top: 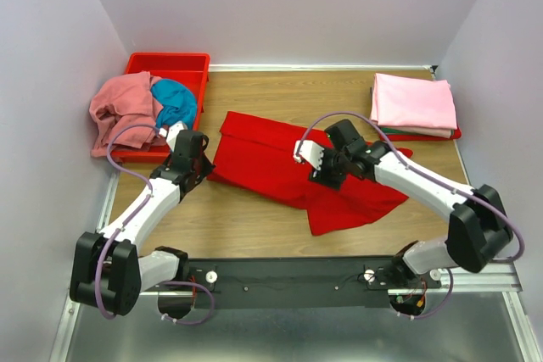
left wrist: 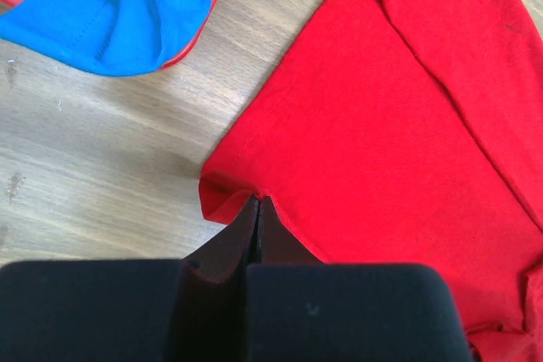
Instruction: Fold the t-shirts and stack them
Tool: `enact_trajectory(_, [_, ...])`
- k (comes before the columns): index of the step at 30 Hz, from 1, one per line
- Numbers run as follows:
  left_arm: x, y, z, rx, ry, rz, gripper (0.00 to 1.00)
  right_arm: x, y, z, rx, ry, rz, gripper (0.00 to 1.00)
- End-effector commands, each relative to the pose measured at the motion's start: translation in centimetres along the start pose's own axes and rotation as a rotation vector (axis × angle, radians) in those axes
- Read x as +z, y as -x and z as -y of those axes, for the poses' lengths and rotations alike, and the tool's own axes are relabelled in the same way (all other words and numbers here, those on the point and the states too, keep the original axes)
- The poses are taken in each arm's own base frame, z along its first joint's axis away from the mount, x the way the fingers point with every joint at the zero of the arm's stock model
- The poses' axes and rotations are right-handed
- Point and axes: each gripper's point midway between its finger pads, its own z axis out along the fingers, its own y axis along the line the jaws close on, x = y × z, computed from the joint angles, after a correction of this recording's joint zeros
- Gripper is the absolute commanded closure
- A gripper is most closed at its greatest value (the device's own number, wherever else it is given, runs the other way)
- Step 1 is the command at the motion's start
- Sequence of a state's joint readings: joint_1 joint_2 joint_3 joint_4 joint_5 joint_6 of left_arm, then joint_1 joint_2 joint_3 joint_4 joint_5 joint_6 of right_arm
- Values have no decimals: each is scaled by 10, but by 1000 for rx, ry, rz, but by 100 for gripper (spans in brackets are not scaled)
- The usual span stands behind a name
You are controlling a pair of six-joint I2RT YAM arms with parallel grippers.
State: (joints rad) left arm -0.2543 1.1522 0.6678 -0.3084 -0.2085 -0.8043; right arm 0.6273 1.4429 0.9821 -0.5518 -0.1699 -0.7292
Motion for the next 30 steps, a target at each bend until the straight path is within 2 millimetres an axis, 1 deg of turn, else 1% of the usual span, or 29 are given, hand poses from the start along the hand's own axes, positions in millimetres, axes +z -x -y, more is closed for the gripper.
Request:
enact_trajectory(1, [1, 14, 5, 11, -11, 41, 100, -23, 22, -31, -34, 148, 129, 33])
enact_trajectory(2, [1, 13, 5, 12, -13, 39, 100, -28, 22, -55, -32, 258, 162, 32])
enact_trajectory(3, [1, 13, 5, 14, -14, 38, 100, -32, 23, -68, -42, 309, 188, 32])
enact_trajectory(4, [0, 13, 6, 12, -17, 37, 100, -33, 13, -88, -50, 383, 182, 32])
enact_trajectory(5, [1, 13, 6, 13, -18, 36, 100, -36, 15, -105, -50, 455, 219, 32])
enact_trajectory(7, [1, 11, 5, 13, -19, 32, 100, -38, 10, -119, -52, 499, 232, 33])
enact_trajectory(8, [1, 10, 5, 13, -18, 31, 100, -36, 1, -132, -49, 530, 210, 34])
enact_trajectory(12, [0, 10, 5, 12, -19, 28, 100, -31, -16, -151, -87, 546, 146, 40])
enact_trajectory(13, [0, 9, 4, 12, -18, 26, 100, -31, -16, -155, -102, 549, 143, 42])
enact_trajectory(18, [0, 9, 5, 12, -16, 20, 100, -23, -22, -157, -138, 513, 109, 44])
enact_trajectory(21, [-1, 9, 5, 11, -15, 19, 100, -16, -24, -162, -172, 509, 83, 44])
enact_trajectory(25, [-2, 9, 4, 8, -13, 19, 100, -6, -21, -166, -207, 494, 60, 45])
enact_trajectory(28, [-1, 7, 3, 6, -12, 11, 100, 8, -17, -161, -235, 452, 33, 46])
enact_trajectory(30, [0, 4, 2, 4, -14, 5, 100, 13, -13, -154, -236, 421, 22, 46])
